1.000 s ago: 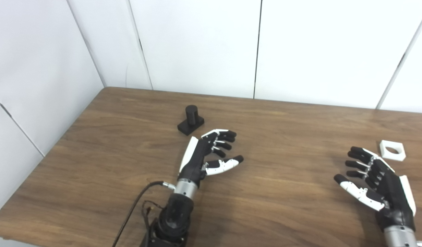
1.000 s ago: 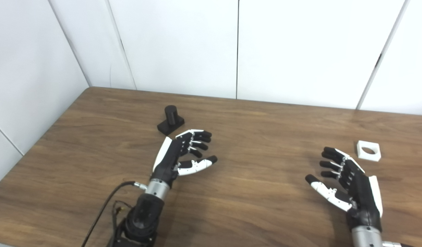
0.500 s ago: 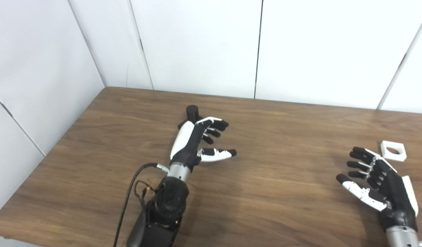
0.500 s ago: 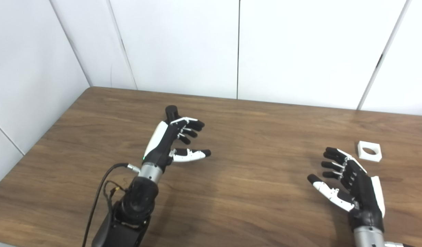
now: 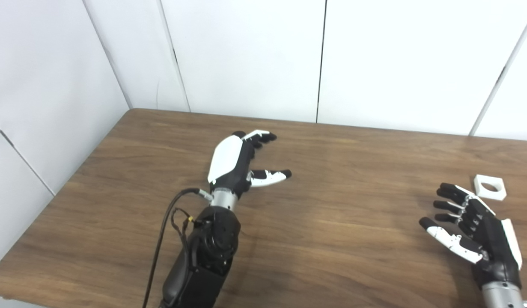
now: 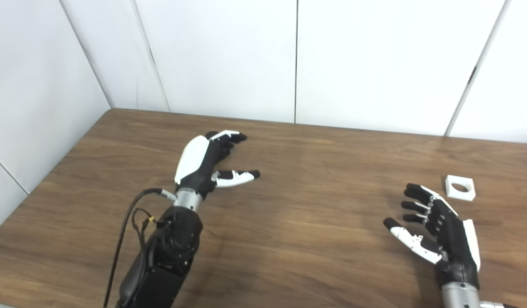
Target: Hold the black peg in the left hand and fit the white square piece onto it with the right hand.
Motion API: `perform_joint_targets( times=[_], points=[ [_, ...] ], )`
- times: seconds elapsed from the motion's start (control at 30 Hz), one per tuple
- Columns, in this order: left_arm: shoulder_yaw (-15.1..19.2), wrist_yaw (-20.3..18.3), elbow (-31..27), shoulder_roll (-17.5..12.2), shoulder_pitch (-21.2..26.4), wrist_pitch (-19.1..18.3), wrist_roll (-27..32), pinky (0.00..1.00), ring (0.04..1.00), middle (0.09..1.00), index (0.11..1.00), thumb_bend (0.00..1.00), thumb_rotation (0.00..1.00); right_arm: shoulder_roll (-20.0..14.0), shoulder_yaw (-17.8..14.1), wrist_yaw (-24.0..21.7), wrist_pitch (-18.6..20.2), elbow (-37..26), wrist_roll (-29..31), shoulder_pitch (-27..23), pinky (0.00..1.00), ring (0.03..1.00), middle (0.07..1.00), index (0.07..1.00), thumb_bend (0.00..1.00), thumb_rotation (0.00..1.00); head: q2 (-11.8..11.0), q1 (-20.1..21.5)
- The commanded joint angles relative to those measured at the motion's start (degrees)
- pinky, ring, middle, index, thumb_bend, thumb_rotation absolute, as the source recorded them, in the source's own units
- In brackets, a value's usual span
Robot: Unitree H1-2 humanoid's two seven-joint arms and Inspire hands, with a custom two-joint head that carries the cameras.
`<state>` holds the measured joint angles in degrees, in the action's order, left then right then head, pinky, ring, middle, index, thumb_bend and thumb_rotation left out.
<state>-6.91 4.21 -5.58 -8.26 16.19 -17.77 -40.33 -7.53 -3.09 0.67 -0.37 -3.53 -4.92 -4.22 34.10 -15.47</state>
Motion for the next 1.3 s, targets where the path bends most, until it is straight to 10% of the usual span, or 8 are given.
perform_joint_targets(
  times=[0.0,0.57,0.83,1.27],
  points=[
    [0.57,1.09,-1.18,-1.51,3.8,0.29,-1.37,0.65,0.824,0.85,0.737,0.75,0.23,-0.6,-0.08,-0.1,-2.26,-0.47,0.06,-1.3,0.61,0.707,0.764,0.75,0.65,0.11,0.05,-0.08],
    [0.07,0.76,1.41,-7.12,9.19,-4.51,-8.75,0.65,0.853,0.881,0.751,0.78,0.25,-0.4,-0.31,0.08,-2.4,-0.19,0.44,-1.35,0.61,0.713,0.767,0.752,0.65,0.1,-0.16,-0.01],
    [-1.04,1.16,4.12,-8.43,10.62,-5.91,-13.06,0.89,0.92,0.898,0.748,0.78,0.29,-0.61,-0.42,-0.13,-2.71,-0.28,0.69,-1.11,0.62,0.712,0.768,0.756,0.65,0.12,-0.04,0.07],
    [0.21,-12.72,6.6,-10.9,15.22,-9.14,-21.99,0.9,0.941,0.92,0.724,0.8,0.44,-0.19,-0.48,0.09,-2.05,-0.61,0.88,-1.24,0.61,0.702,0.759,0.749,0.65,0.11,0.24,0.34]
  ],
)
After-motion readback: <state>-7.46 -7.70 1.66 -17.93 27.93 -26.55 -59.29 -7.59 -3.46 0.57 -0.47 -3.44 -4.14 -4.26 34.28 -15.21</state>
